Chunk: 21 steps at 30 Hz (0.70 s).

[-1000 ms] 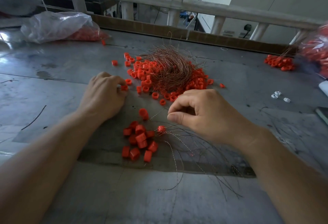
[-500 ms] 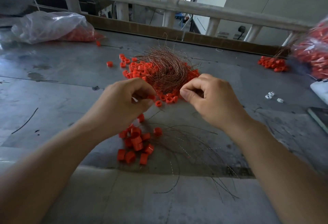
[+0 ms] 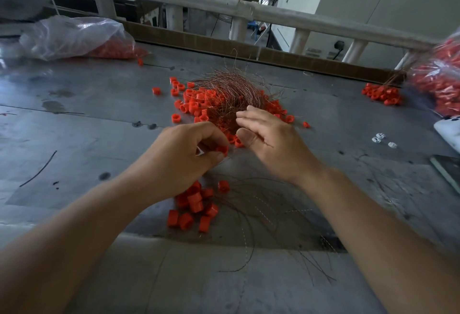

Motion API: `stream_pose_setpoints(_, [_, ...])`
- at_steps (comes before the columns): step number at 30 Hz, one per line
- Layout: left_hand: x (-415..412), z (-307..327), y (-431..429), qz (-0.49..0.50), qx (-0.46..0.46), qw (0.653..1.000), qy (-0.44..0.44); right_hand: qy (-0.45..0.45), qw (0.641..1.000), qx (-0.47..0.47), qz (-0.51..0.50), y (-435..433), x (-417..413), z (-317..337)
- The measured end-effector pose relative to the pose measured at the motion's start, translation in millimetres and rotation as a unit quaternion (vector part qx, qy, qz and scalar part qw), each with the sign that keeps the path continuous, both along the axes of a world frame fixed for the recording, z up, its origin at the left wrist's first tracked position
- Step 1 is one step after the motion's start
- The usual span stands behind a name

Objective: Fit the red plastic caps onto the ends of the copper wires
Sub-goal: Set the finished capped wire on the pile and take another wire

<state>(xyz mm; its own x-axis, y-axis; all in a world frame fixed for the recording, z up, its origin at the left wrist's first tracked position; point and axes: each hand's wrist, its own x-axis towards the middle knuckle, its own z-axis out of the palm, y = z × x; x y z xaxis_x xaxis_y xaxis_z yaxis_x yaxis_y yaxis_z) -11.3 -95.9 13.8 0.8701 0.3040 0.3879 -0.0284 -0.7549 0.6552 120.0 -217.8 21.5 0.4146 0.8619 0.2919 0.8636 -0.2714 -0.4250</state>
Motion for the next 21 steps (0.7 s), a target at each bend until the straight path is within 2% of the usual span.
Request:
stream_pose_setpoints(4, [0.3, -0.4, 0.5, -0.002, 0.001, 1.000, 0.005, 0.004, 1.000, 0.023, 0.008, -0.1, 0.0, 1.5])
stream_pose_setpoints(9, [0.8, -1.0, 0.6, -0.004, 0.002, 1.000, 0.006, 0.010, 0.998, -0.058, 0.020, 6.5, -0.3, -4.5])
stream_pose_setpoints(16, [1.1, -1.0, 1.5, 0.006, -0.001, 1.000, 0.004, 0.010, 0.998, 0.061, -0.019, -1.1, -3.0, 1.0])
stream_pose_setpoints(21, [-0.6, 0.3, 0.8, 0.004, -0.007, 1.000, 0.003, -0.016, 0.996, 0.079, -0.047, -1.7, -4.3, 1.4])
